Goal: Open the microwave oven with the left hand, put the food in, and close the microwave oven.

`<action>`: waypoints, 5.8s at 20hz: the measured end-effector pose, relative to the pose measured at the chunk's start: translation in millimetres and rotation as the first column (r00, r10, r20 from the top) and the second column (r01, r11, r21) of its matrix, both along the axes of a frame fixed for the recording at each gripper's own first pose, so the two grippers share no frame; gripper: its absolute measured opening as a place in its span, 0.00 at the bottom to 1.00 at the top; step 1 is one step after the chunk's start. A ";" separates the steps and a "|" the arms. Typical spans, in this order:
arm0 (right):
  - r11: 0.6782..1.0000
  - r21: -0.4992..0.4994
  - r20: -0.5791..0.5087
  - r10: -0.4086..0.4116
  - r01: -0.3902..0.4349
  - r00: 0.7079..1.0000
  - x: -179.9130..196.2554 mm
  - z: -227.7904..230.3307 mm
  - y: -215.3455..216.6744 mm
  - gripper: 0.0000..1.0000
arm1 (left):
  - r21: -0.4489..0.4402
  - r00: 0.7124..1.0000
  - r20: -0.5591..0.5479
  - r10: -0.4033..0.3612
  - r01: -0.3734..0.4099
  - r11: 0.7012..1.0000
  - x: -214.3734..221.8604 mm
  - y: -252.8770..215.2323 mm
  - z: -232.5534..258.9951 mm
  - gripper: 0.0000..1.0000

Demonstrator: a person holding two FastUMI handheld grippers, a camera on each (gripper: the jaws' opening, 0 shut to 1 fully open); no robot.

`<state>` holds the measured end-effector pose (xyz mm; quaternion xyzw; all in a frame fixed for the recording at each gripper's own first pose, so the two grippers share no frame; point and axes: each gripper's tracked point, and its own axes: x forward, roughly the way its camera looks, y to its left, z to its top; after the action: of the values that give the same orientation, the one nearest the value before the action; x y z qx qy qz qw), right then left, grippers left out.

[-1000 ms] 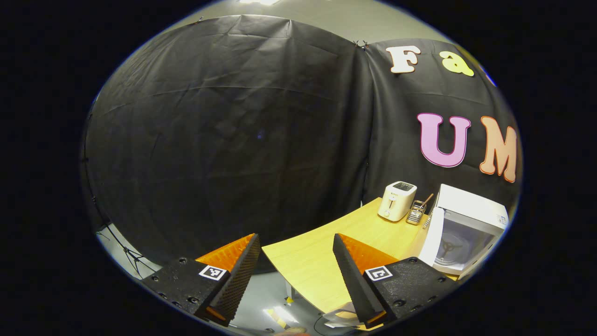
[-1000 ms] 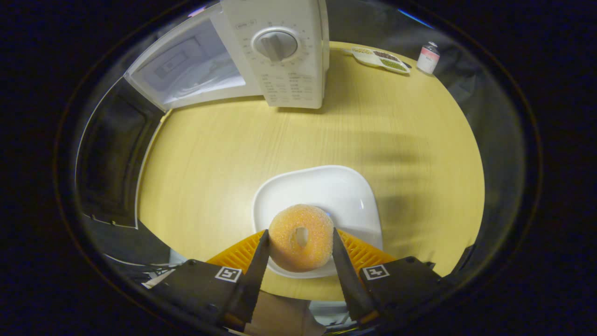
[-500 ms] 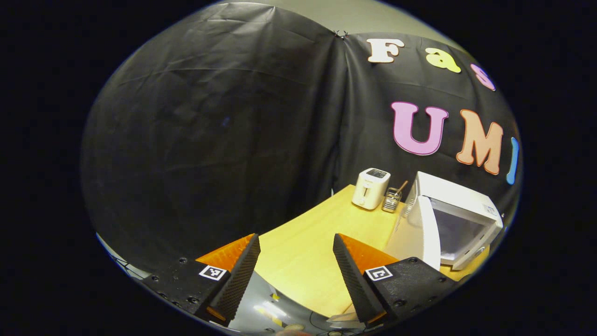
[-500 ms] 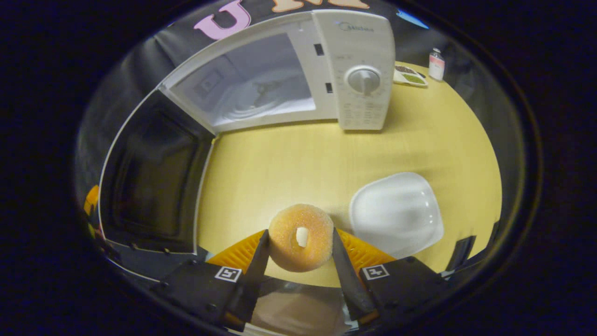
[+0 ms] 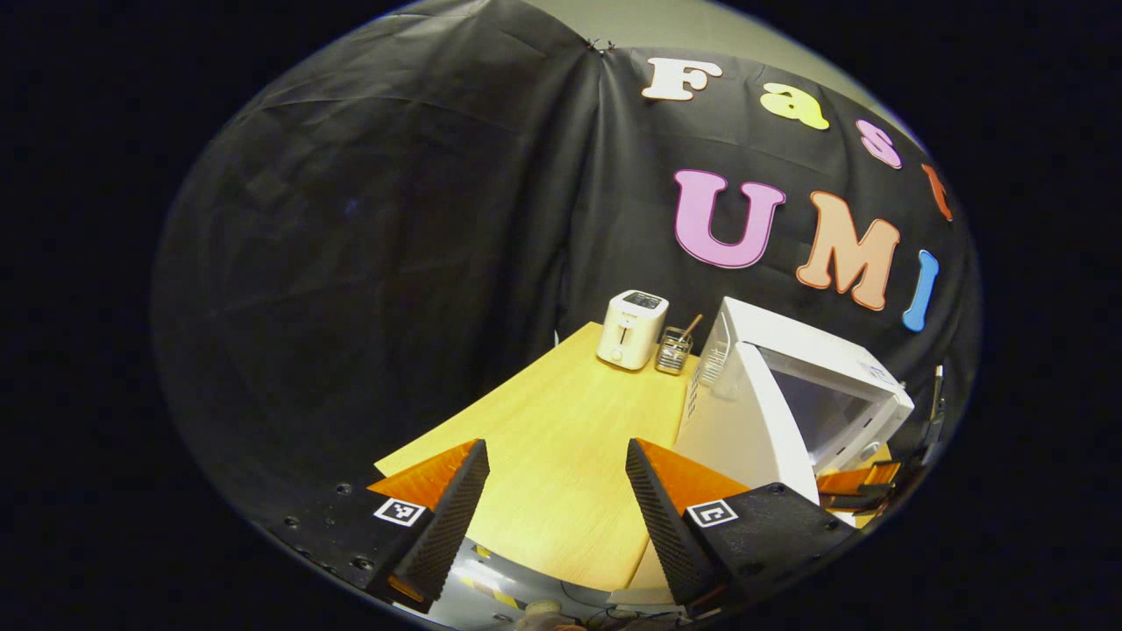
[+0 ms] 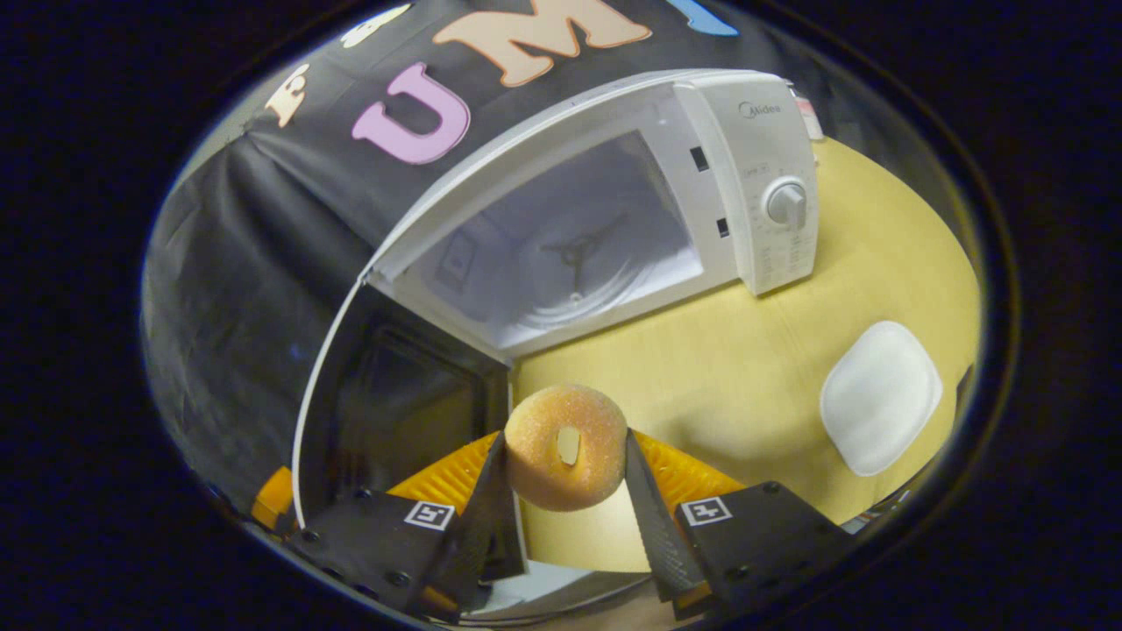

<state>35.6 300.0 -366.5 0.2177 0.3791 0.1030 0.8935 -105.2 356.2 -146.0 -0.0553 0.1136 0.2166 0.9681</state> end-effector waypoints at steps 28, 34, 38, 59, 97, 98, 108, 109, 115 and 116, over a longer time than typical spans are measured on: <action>0.892 0.136 0.290 -0.452 0.431 0.843 202.4 -22.0 9.0 0.72 | -0.139 0.990 -0.108 -0.093 0.077 0.987 5.4 -0.7 -37.3 0.93; 0.914 0.050 0.369 -0.393 0.404 0.843 178.2 -0.8 -3.5 0.99 | -0.162 0.987 -0.105 -0.121 0.104 0.981 13.7 -8.2 -37.8 0.93; 0.927 0.005 0.414 -0.344 0.375 0.843 144.7 23.6 -11.8 0.99 | -0.166 0.983 -0.102 -0.150 0.132 0.977 16.0 -15.1 -38.9 0.86; 0.893 -0.253 0.581 -0.169 0.373 0.797 6.7 137.7 -75.2 0.90 | -0.100 0.891 -0.110 -0.440 0.431 0.897 11.2 -89.6 -36.6 0.00; 0.891 -0.332 0.497 -0.115 0.310 0.860 -13.2 154.3 -261.0 0.92 | -0.091 0.855 -0.121 -0.503 0.496 0.864 95.1 -293.7 -72.2 0.00; 0.895 -0.327 0.489 -0.116 0.305 0.864 -14.5 152.5 -263.6 0.92 | -0.096 0.856 -0.120 -0.503 0.494 0.864 99.2 -297.6 -74.6 0.01; 0.900 -0.302 0.465 -0.148 0.314 0.873 -6.6 143.5 -298.9 1.00 | -0.034 0.840 -0.123 -0.528 0.528 0.849 136.9 -329.9 -76.8 0.00; 0.900 -0.304 0.463 -0.148 0.313 0.874 -6.9 143.1 -300.6 0.92 | -0.033 0.836 -0.121 -0.535 0.535 0.844 141.1 -334.2 -76.6 0.01; 0.893 -0.306 0.474 -0.159 0.331 0.866 -6.9 145.8 -312.3 1.00 | 0.002 0.805 -0.092 -0.586 0.589 0.808 161.7 -357.7 -56.2 0.00; 0.891 -0.306 0.476 -0.161 0.334 0.865 -6.8 146.2 -314.0 1.00 | 0.004 0.800 -0.086 -0.594 0.596 0.803 167.3 -362.5 -53.8 0.00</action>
<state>28.8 -14.0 -220.3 0.0599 0.1493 -0.0436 0.9860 62.1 -6.3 -199.8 0.0066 0.1606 -0.0941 0.9825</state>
